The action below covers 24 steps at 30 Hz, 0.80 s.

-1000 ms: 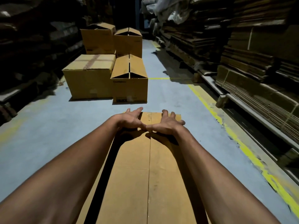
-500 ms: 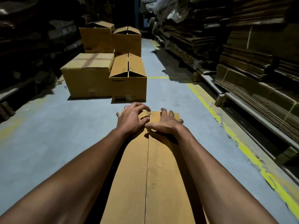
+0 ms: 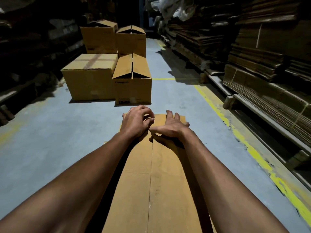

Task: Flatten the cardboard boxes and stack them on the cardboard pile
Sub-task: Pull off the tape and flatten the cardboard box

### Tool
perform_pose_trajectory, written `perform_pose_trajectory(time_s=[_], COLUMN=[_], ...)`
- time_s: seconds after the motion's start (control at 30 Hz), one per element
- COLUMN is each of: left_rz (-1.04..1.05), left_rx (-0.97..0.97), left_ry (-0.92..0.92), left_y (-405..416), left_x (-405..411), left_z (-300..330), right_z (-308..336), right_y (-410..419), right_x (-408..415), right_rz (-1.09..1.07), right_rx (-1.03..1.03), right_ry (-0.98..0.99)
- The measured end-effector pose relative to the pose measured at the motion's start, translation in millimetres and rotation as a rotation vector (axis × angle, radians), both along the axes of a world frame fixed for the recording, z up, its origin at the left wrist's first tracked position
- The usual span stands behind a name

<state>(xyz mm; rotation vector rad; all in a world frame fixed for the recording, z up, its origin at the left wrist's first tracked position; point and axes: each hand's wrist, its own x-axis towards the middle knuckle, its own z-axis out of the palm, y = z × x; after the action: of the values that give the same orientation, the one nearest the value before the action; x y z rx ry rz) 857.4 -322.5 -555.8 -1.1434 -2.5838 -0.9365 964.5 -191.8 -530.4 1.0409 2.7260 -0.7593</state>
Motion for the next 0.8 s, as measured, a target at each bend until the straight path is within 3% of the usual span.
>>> perform_pose_trajectory(time_s=[0.33,0.8], left_rz=[0.198,0.377], left_rx=[0.157,0.070], left_ry=[-0.173,-0.350], left_y=[33,73], left_x=[-15,-45], left_z=[5,19], right_z=[-5,-13], right_y=[7,11], right_x=[1,-4], right_rz=[0.037,0.073], right_rx=[-0.007,0.037], right_ry=[-0.025,-0.070])
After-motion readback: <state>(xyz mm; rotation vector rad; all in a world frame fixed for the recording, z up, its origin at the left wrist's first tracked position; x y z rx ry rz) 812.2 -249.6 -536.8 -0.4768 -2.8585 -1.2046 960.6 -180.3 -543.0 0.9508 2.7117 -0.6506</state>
